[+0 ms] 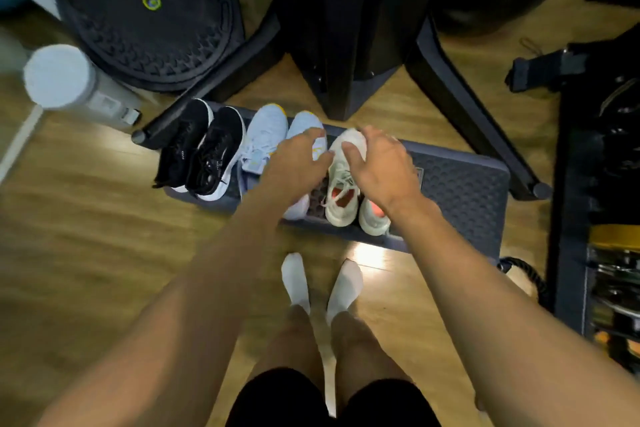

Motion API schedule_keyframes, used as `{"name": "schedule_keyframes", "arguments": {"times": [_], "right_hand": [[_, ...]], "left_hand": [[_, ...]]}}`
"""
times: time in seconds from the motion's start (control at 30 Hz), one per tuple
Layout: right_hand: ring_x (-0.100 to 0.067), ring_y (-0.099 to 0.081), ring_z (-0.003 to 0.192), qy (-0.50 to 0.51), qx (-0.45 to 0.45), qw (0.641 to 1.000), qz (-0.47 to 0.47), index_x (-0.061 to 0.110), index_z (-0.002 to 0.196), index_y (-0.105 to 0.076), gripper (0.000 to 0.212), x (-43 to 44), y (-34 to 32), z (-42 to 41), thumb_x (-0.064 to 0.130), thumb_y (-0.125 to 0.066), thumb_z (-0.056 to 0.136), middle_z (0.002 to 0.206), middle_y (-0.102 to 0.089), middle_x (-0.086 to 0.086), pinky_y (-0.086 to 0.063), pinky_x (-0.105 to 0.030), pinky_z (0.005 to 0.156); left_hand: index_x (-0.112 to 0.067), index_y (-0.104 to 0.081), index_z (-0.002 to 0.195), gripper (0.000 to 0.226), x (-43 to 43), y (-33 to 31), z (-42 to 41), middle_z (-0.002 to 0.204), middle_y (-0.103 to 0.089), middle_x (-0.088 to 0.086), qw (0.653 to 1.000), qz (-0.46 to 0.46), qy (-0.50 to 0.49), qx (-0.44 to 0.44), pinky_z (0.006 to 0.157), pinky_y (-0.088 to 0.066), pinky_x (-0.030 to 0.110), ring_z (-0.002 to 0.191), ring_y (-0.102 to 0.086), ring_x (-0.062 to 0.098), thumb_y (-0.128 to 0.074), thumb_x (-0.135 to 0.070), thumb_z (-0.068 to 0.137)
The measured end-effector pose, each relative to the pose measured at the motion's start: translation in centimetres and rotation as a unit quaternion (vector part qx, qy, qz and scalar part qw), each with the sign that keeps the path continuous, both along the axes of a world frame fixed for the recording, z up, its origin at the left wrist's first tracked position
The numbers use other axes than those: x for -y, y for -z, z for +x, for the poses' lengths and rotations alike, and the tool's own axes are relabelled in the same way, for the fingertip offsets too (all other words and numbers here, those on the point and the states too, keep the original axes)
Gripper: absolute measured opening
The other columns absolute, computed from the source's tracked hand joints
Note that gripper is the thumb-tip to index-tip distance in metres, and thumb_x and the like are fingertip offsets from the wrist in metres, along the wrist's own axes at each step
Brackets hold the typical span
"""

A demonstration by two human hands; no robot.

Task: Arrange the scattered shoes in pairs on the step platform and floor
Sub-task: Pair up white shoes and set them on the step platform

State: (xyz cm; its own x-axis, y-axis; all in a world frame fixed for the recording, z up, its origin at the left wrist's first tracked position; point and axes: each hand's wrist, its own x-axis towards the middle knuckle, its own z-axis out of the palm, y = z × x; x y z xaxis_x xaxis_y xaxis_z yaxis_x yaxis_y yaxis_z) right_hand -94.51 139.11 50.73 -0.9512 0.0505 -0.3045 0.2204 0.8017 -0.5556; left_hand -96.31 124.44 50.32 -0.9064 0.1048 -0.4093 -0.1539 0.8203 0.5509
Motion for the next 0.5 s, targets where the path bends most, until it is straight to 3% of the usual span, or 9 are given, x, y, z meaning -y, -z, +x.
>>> {"name": "schedule_keyframes", "arguments": {"times": [0.13,0.27,0.5], "right_hand": [[-0.027,-0.039,0.134,-0.139,-0.086,0.986,0.022,0.017,0.142,-0.039,0.060,5.1,-11.5,-0.1,0.053,-0.040,0.093,0.147,-0.041,-0.007,-0.036,-0.044,0.106],[-0.021,-0.043,0.132,-0.246,-0.204,0.947,0.012,0.021,0.139,-0.043,0.058,11.5,-21.8,1.5,0.055,-0.041,0.092,0.145,-0.045,0.002,-0.040,-0.040,0.104],[-0.020,-0.031,0.140,-0.402,-0.299,0.865,-0.007,0.024,0.143,-0.039,0.062,25.8,-31.8,9.1,0.058,-0.040,0.091,0.154,-0.031,0.001,-0.029,-0.041,0.113]], "left_hand": [[-0.011,-0.054,0.130,0.044,5.9,-13.0,1.1,0.128,-0.059,0.011,0.987,-0.008,0.019,-0.160,0.100,-0.038,0.033,0.120,-0.052,0.027,-0.054,-0.029,0.090],[-0.011,-0.051,0.134,0.042,13.8,-23.4,4.5,0.135,-0.052,0.010,0.963,-0.045,-0.014,-0.264,0.108,-0.033,0.038,0.126,-0.046,0.027,-0.052,-0.021,0.094],[-0.021,-0.044,0.140,0.046,27.9,-32.8,18.8,0.146,-0.041,0.002,0.926,-0.118,-0.145,-0.328,0.113,-0.026,0.038,0.136,-0.034,0.020,-0.044,-0.037,0.097]]}}
